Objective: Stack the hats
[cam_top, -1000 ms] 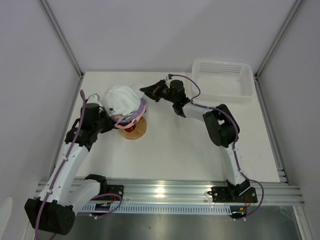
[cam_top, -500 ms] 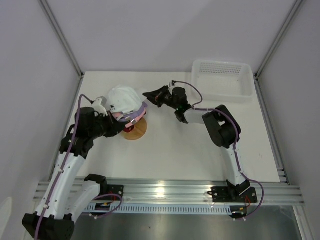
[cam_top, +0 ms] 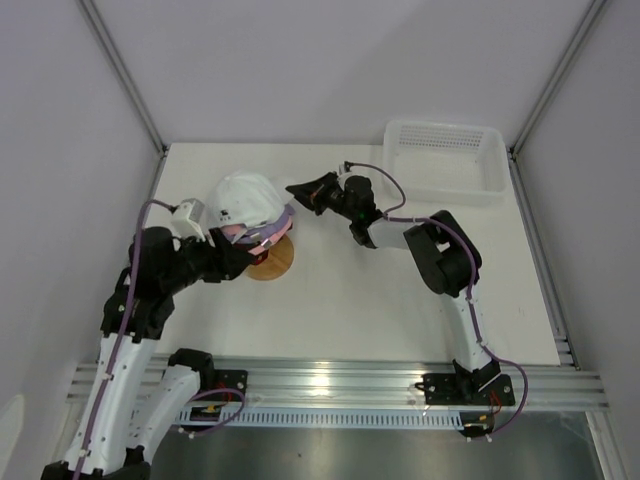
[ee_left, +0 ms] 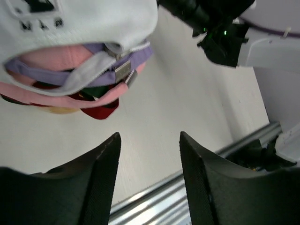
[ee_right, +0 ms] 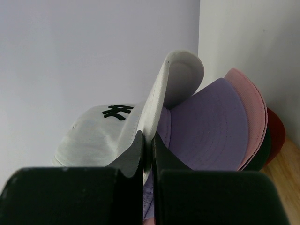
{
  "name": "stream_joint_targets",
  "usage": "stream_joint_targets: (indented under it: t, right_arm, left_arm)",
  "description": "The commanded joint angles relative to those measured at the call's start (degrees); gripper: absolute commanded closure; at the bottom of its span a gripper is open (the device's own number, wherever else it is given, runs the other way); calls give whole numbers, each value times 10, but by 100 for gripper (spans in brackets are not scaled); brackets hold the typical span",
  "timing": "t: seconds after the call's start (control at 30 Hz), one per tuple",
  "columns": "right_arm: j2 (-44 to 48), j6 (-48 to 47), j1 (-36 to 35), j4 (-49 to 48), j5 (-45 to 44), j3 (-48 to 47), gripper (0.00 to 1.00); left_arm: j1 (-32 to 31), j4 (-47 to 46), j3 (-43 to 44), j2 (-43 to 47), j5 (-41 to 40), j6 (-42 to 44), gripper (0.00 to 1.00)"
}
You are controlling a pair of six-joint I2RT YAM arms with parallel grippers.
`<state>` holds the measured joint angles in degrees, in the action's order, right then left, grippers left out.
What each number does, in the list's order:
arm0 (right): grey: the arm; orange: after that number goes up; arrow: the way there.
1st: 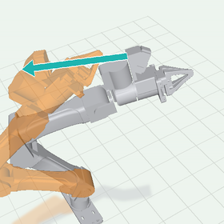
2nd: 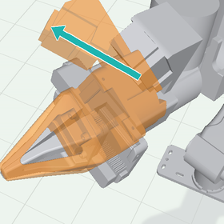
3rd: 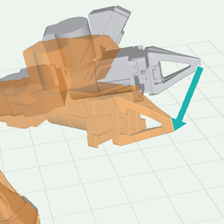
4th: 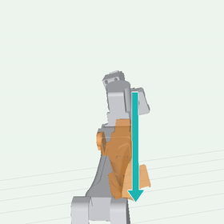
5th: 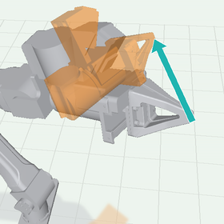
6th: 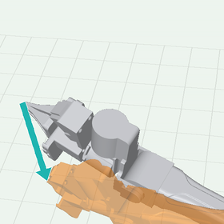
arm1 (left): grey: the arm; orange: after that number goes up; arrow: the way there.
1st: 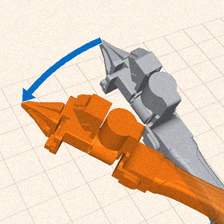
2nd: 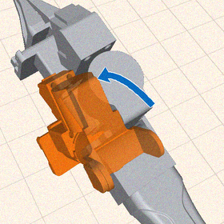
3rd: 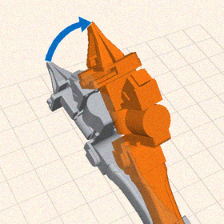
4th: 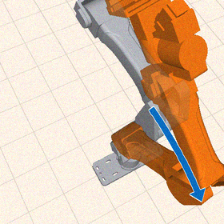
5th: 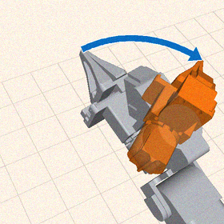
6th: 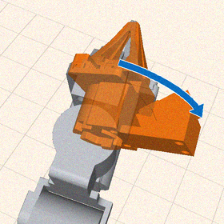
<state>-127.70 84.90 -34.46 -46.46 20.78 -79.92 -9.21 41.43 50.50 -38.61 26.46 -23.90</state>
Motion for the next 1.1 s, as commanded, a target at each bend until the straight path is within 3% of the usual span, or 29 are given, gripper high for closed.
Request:
stream_joint_targets:
  t: [0.0,0.07,0.4,0.9,1.07]
  right_arm:
    - [-8,-71,-16,47,8,18,100]
    - [-11,-69,-18,44,9,14,100]
    - [-10,-81,-18,66,10,0,100]
    - [-23,-84,-18,83,8,-21,100]
    - [-26,-82,-18,84,6,-25,100]
  left_arm:
    - [-3,-49,53,43,-123,31,41]
    - [-2,-68,66,22,-145,59,37]
    - [-4,-64,104,-89,-114,149,45]
    - [-39,-80,77,-160,-190,170,51]
    - [-55,-83,81,-180,-197,170,58]
